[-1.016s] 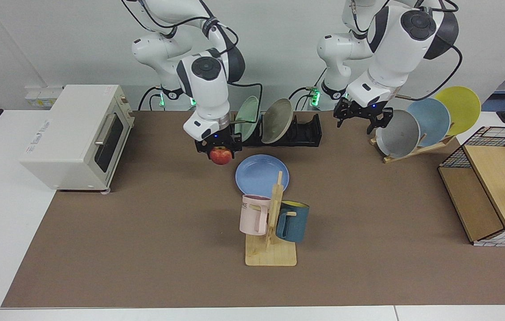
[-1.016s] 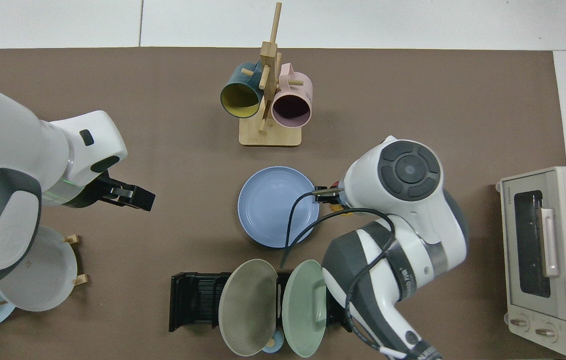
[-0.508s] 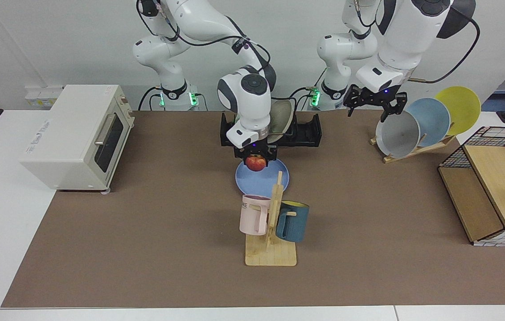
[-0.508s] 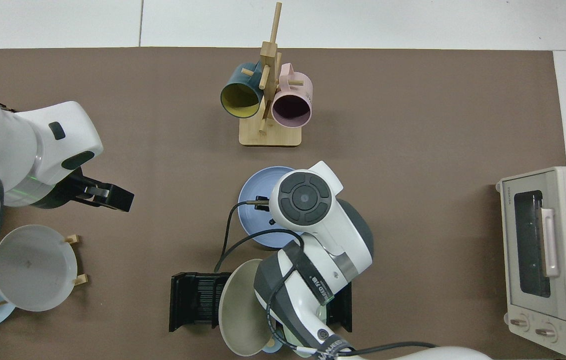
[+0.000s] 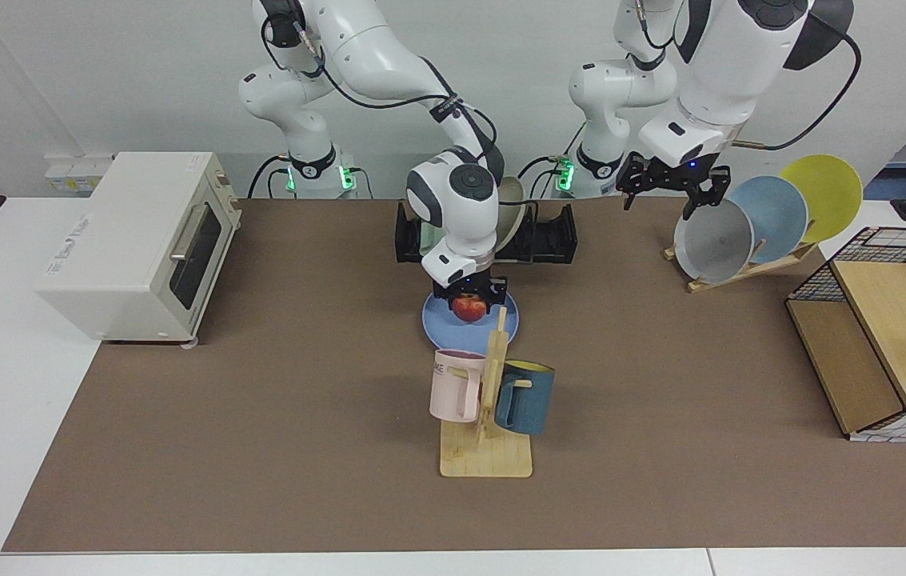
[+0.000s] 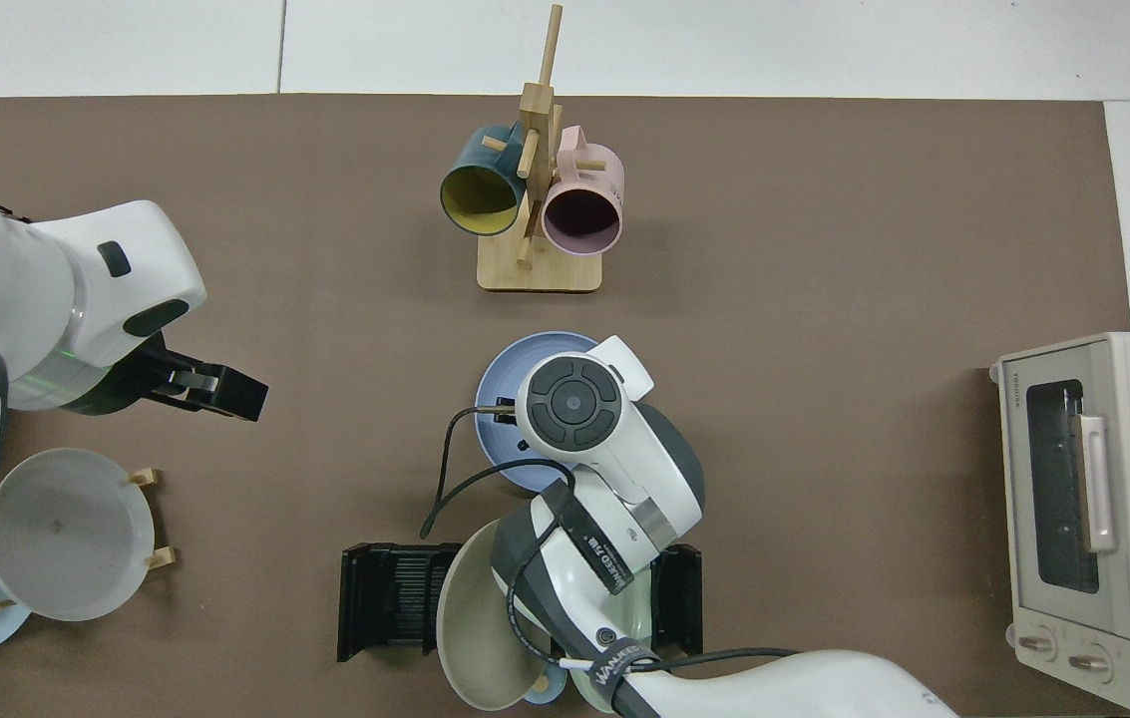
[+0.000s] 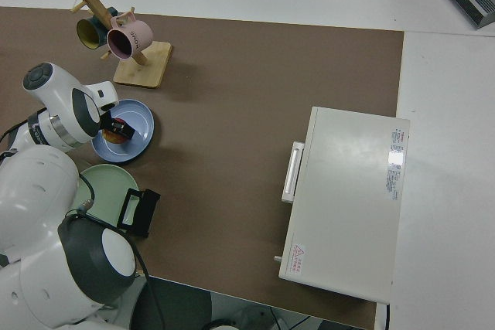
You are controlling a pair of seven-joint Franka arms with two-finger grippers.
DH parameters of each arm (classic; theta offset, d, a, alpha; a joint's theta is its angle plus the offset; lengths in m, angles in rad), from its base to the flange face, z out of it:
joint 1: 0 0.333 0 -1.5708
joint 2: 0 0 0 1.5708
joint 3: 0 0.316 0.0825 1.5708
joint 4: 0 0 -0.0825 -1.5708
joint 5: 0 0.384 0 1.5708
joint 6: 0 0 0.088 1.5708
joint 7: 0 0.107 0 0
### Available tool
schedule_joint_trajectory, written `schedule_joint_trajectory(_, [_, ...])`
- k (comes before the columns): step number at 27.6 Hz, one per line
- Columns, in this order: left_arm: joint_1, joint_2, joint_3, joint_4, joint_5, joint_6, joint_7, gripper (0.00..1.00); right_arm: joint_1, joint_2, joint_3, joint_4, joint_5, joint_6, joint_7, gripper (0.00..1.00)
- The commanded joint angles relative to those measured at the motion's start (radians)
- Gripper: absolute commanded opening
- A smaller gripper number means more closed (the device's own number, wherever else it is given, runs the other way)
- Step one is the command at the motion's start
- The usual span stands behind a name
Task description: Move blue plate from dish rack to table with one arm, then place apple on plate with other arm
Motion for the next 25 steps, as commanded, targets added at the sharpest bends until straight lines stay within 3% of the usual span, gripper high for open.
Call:
schedule_joint_trajectory(1, [0.006, 0.002, 0.005, 0.018, 0.007, -0.008, -0.012, 1.00, -0.007, 0.005, -0.003, 0.021, 0.027, -0.011, 0.008, 1.00])
schedule_joint_trajectory(13, [0.077, -0.005, 0.005, 0.019, 0.007, -0.010, -0.012, 1.00, -0.058, -0.140, -0.018, 0.026, 0.032, -0.102, -0.019, 1.00])
schedule_joint_trajectory(25, [0.077, -0.005, 0.005, 0.019, 0.005, -0.010, -0.012, 1.00, -0.279, -0.274, -0.020, -0.017, 0.012, -0.117, -0.455, 1.00])
